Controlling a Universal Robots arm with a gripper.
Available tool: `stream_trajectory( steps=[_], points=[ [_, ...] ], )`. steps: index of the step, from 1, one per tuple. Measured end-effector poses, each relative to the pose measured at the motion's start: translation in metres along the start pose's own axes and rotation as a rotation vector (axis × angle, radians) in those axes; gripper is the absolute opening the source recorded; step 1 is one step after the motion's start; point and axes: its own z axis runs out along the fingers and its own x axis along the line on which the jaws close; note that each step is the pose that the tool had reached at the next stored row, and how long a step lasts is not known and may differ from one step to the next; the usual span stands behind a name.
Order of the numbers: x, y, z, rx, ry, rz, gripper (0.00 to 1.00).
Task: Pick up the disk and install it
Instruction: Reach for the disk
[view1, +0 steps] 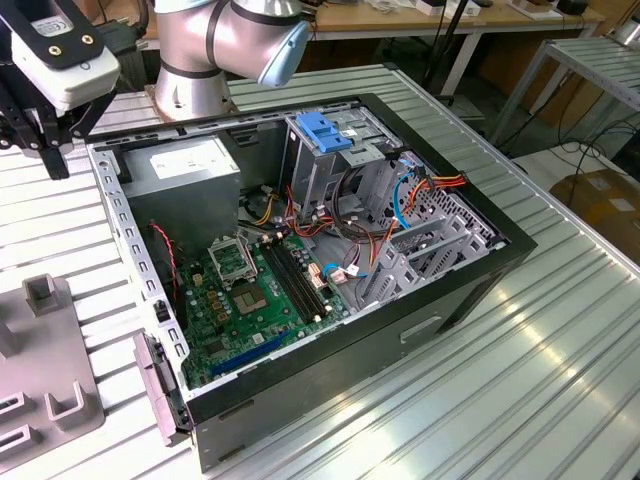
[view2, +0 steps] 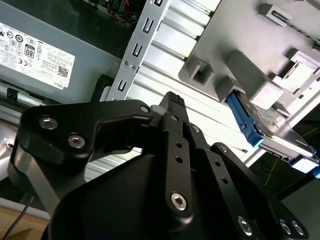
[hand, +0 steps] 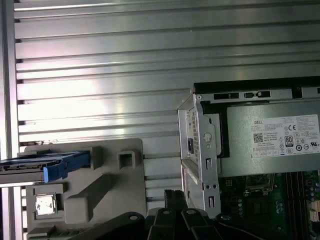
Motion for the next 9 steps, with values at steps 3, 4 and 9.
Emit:
stream_trajectory(
  steps=[3,4,9],
  points=[
    [0.0037,-0.0003,0.0,0.0,0.0,0.0,0.1],
    [0.0062,-0.0005,-0.0001,0.0,0.0,0.0,0.1],
    [0.0143,-0.0011,-0.0002,0.0,-0.0001,0.0,0.1]
  ],
)
